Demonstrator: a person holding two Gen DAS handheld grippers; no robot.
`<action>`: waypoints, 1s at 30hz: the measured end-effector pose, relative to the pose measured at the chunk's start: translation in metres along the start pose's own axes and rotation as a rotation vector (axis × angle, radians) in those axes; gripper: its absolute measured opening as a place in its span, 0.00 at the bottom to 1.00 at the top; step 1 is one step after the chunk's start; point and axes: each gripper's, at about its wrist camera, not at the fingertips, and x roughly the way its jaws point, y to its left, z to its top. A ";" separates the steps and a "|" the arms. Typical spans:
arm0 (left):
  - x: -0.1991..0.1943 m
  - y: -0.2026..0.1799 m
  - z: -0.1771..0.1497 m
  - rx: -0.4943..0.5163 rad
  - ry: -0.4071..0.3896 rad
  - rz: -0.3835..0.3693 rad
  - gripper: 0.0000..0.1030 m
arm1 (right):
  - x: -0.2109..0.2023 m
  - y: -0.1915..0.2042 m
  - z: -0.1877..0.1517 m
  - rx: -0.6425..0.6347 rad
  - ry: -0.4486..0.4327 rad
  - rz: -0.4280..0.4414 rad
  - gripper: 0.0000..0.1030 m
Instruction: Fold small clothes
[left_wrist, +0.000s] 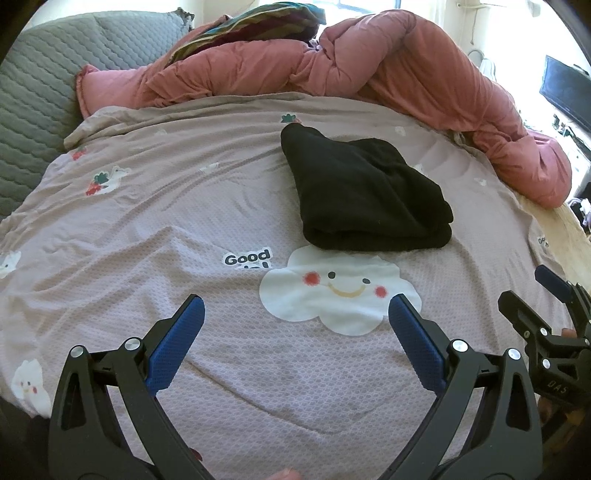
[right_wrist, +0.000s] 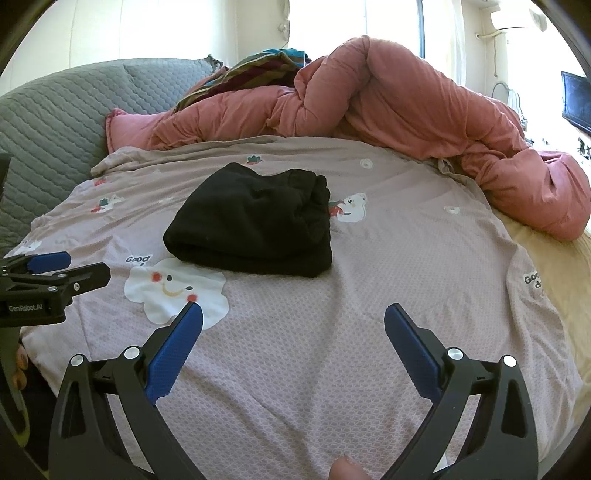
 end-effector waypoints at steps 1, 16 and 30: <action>0.000 0.000 0.000 0.001 -0.001 0.001 0.91 | 0.000 0.000 0.000 0.000 0.000 0.000 0.95; 0.001 0.002 0.001 0.007 0.014 0.041 0.91 | -0.002 0.001 0.003 -0.003 0.002 -0.004 0.95; 0.000 0.006 0.000 -0.010 0.010 0.018 0.91 | 0.001 0.001 0.002 -0.008 0.014 -0.023 0.95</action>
